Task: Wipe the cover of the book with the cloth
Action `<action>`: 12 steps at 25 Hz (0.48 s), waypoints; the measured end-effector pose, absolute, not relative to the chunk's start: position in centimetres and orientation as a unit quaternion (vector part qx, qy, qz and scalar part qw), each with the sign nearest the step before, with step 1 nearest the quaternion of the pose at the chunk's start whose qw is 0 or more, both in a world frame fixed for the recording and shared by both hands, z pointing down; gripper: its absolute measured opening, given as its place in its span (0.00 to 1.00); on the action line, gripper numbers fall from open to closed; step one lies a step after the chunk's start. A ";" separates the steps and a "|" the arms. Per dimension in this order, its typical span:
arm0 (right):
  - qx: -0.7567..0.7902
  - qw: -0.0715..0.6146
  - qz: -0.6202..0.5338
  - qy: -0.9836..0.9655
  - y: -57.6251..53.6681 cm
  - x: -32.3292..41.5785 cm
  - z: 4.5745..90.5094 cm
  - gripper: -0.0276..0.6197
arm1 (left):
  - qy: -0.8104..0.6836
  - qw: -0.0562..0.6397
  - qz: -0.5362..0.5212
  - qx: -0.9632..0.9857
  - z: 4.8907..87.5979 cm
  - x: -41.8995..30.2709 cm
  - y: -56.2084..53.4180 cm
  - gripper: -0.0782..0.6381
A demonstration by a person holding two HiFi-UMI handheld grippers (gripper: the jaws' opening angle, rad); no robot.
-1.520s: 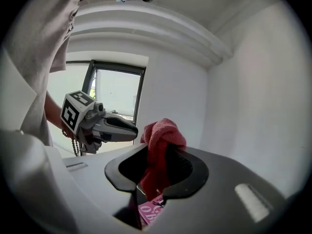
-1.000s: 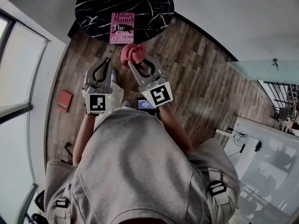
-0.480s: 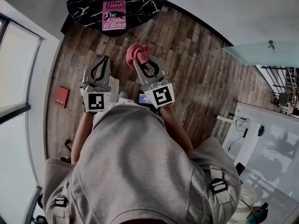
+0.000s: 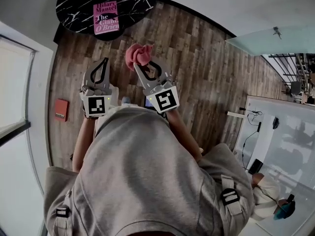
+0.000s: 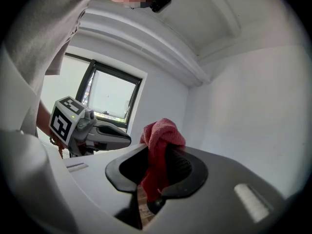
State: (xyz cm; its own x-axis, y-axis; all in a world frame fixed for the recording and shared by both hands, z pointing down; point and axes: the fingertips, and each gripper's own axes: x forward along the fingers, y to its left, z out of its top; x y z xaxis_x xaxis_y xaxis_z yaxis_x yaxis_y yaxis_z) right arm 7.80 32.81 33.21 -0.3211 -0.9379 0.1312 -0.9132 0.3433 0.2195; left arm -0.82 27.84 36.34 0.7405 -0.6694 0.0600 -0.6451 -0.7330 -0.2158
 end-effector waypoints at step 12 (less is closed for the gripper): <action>0.600 0.110 -0.039 -0.791 34.8 14.2 33.9 0.20 | 0.335 0.100 -0.079 -0.934 35.9 4.0 30.2 0.12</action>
